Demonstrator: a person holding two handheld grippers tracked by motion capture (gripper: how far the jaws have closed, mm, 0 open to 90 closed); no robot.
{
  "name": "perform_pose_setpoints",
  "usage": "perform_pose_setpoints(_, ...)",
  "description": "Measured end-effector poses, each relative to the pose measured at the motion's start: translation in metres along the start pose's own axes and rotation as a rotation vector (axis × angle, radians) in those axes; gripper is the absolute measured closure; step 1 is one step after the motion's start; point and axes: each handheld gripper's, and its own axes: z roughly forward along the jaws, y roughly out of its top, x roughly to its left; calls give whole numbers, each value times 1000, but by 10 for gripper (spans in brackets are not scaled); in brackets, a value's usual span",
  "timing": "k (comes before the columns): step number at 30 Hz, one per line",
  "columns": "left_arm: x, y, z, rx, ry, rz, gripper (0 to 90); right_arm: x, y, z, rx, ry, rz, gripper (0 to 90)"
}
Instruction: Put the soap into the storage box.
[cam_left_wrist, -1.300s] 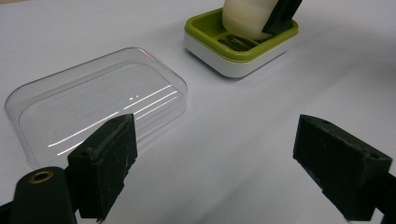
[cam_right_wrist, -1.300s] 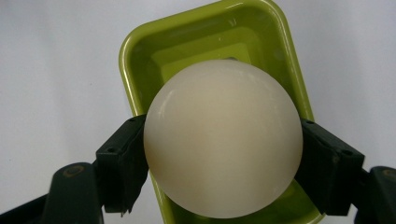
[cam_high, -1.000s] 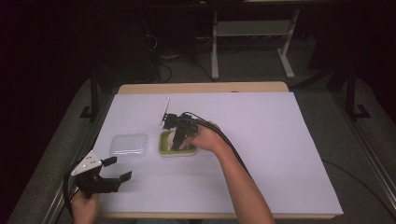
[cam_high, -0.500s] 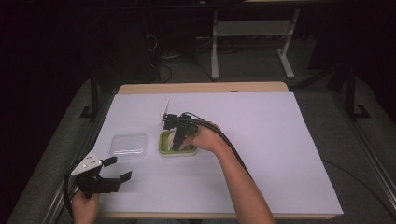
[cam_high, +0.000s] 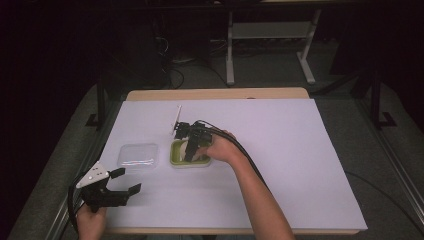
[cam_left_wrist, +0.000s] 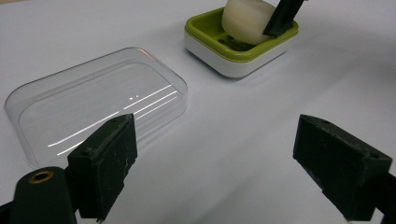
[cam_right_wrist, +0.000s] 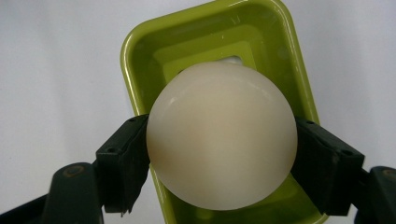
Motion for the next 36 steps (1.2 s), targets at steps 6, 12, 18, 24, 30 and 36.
perform_pose_setpoints(6,0,0,0,-5,3,1,128,0,0,0,4,4,6,243)
perform_pose_setpoints(12,0,0,0,-4,3,2,129,0,-1,0,4,2,5,243)
perform_pose_setpoints(18,0,0,-1,-1,3,4,128,0,-1,0,4,2,4,243)
perform_pose_setpoints(24,0,0,0,-2,3,1,128,-1,-1,0,7,1,6,243)
perform_pose_setpoints(30,0,0,0,-1,3,2,128,-1,-2,-1,8,2,6,241)
perform_pose_setpoints(36,0,1,0,-2,2,1,128,-3,-3,-19,-83,22,18,357)
